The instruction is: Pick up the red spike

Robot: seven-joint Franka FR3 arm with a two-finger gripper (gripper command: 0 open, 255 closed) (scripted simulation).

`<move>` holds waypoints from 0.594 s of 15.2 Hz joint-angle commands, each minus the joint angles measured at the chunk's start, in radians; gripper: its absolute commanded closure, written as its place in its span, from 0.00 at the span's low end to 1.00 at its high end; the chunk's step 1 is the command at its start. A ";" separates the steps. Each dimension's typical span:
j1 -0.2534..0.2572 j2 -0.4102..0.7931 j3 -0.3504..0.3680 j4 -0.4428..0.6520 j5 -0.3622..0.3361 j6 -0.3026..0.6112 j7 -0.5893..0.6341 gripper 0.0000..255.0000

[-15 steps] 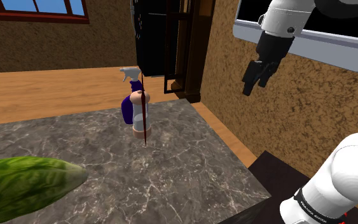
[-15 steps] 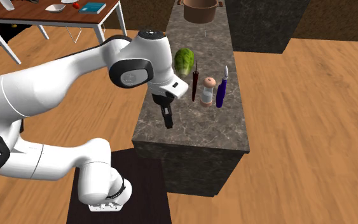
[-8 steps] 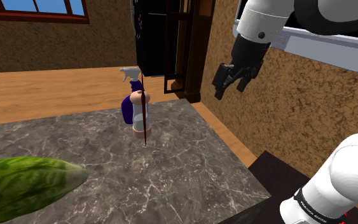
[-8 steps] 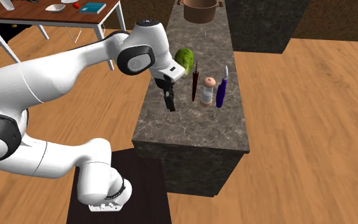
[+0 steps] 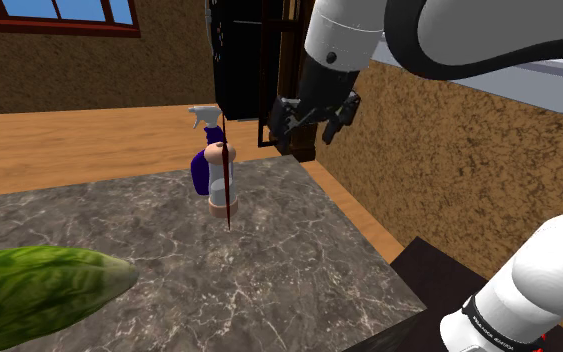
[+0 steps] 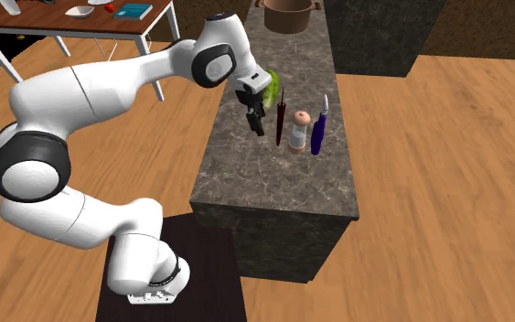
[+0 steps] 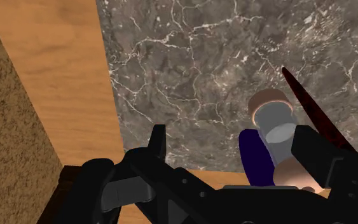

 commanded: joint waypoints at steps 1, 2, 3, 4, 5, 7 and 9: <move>-0.039 0.057 0.073 0.055 -0.042 0.024 0.092 0.00; -0.063 0.091 0.113 0.087 -0.070 0.032 0.138 0.00; -0.089 0.128 0.156 0.122 -0.104 0.038 0.186 0.00; -0.116 0.168 0.202 0.159 -0.143 0.041 0.237 0.00; -0.145 0.213 0.253 0.198 -0.189 0.040 0.291 0.00; -0.205 0.323 0.369 0.285 -0.312 0.024 0.415 0.00; -0.240 0.495 0.505 0.388 -0.511 -0.033 0.573 0.00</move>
